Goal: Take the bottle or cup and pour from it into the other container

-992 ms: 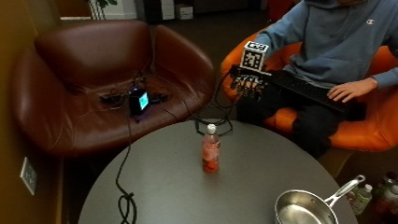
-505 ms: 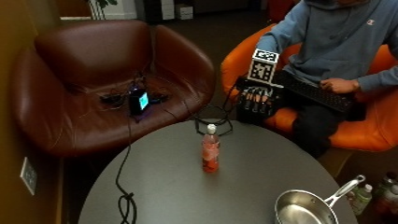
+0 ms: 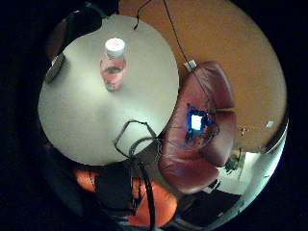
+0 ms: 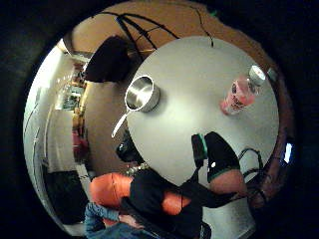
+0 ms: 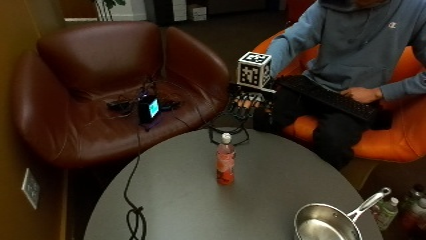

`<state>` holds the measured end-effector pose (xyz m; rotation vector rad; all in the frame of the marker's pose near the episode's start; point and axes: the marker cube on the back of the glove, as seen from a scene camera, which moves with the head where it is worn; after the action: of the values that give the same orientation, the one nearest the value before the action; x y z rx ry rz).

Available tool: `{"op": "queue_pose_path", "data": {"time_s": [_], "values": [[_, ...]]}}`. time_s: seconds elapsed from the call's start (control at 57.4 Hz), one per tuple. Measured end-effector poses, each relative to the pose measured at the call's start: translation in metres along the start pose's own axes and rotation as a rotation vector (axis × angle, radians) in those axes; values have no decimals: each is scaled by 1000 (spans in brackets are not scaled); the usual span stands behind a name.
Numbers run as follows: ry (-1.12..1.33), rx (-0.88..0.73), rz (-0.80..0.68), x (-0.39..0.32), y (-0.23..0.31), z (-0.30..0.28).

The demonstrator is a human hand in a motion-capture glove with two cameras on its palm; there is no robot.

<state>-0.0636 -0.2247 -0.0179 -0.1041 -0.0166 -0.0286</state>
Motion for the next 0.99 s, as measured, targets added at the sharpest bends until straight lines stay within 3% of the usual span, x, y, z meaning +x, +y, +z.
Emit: {"op": "queue_pose_path", "data": {"time_s": [0.331, 0.662, 0.992], "values": [[-89, -10, 59, 90, 4, 0], [-277, -57, 81, 179, 15, 40], [-479, -180, 21, 207, -3, 74]]}}
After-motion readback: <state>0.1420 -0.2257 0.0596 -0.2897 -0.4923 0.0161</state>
